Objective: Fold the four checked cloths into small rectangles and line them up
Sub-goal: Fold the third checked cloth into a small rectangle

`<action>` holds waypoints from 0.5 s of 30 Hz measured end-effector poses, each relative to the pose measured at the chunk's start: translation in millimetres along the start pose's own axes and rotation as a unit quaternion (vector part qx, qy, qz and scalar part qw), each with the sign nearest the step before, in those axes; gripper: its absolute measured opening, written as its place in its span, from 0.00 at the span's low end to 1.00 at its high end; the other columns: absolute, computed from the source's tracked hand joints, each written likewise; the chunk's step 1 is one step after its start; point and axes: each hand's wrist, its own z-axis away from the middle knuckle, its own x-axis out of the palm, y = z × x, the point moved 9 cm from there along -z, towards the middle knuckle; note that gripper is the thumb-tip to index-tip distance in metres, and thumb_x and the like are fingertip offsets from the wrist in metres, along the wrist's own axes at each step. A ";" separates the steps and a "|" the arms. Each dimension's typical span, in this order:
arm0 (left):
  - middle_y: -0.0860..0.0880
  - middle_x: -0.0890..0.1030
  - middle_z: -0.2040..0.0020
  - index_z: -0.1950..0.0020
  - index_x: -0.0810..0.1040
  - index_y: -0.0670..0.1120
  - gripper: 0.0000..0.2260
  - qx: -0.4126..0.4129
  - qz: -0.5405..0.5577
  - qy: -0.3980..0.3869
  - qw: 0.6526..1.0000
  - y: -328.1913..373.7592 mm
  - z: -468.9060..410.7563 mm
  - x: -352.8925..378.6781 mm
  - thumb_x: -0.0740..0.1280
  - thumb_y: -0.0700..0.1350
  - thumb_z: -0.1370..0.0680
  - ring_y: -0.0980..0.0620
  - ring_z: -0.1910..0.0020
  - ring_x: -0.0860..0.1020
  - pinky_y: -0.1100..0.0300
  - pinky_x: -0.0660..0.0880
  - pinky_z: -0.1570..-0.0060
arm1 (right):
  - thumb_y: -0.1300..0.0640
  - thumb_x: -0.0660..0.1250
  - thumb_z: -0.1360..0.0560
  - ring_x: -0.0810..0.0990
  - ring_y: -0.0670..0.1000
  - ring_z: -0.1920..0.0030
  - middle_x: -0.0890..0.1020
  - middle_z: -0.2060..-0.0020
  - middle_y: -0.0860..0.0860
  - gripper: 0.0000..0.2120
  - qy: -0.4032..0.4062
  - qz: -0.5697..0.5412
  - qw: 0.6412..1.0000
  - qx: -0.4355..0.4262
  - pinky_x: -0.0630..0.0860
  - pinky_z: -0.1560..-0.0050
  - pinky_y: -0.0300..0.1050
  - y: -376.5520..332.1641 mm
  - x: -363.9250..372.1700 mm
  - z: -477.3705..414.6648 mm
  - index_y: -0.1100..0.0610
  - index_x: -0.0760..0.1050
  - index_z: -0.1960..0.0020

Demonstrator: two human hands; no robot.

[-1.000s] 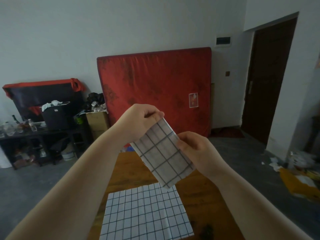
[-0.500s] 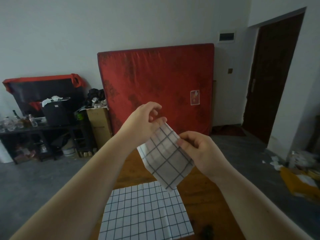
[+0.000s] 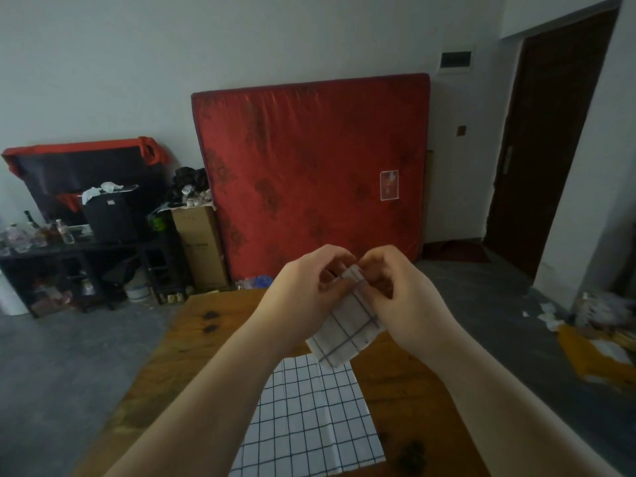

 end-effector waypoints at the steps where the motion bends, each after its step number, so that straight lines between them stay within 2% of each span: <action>1: 0.60 0.81 0.52 0.39 0.78 0.60 0.11 -0.008 0.006 0.001 1.000 -1.1 0.0 0.9 0.70 0.51 0.20 0.63 0.52 0.79 0.62 0.79 0.50 | 0.56 0.69 0.19 0.81 0.35 0.52 0.83 0.53 0.40 0.12 0.015 0.015 1.000 -0.009 0.79 0.55 0.31 -1.1 -2.9 0.8 0.42 0.71 0.42; 5: 0.62 0.83 0.53 0.43 0.80 0.63 0.09 -0.009 0.014 0.000 1.000 0.8 0.5 5.9 0.69 0.48 0.19 0.65 0.52 0.80 0.70 0.78 0.53 | 0.55 0.70 0.20 0.82 0.39 0.53 0.83 0.54 0.40 0.11 0.035 0.052 0.997 -0.036 0.81 0.51 0.38 -4.0 -7.9 4.5 0.43 0.71 0.43; 8: 0.63 0.82 0.55 0.48 0.81 0.60 0.08 -0.012 0.026 0.017 0.999 1.2 -0.9 3.7 0.70 0.45 0.20 0.66 0.53 0.79 0.74 0.74 0.54 | 0.56 0.70 0.21 0.80 0.34 0.49 0.81 0.54 0.40 0.11 0.049 0.041 0.997 -0.038 0.79 0.52 0.30 -2.7 -11.3 6.7 0.43 0.71 0.45; 10: 0.64 0.82 0.54 0.51 0.81 0.58 0.08 -0.018 0.056 0.036 0.998 0.7 -1.3 -0.6 0.70 0.44 0.20 0.65 0.54 0.79 0.73 0.74 0.55 | 0.54 0.71 0.22 0.79 0.36 0.50 0.80 0.52 0.39 0.11 0.072 0.046 0.996 -0.026 0.78 0.54 0.32 2.6 -16.0 7.4 0.44 0.72 0.44; 12: 0.63 0.83 0.54 0.52 0.81 0.57 0.08 -0.029 0.092 0.063 0.993 -2.3 -1.2 -7.6 0.71 0.43 0.21 0.63 0.55 0.80 0.71 0.76 0.56 | 0.52 0.73 0.24 0.77 0.39 0.48 0.77 0.50 0.38 0.13 0.112 0.070 0.991 -0.021 0.77 0.51 0.36 8.0 -24.3 7.9 0.43 0.72 0.44; 15: 0.58 0.85 0.55 0.51 0.82 0.54 0.07 -0.047 0.158 0.083 0.983 -6.4 -0.2 -13.7 0.71 0.41 0.21 0.59 0.55 0.82 0.67 0.79 0.55 | 0.51 0.73 0.24 0.77 0.40 0.44 0.77 0.45 0.38 0.16 0.113 -0.003 0.993 0.036 0.76 0.46 0.39 23.6 -29.7 7.5 0.40 0.70 0.41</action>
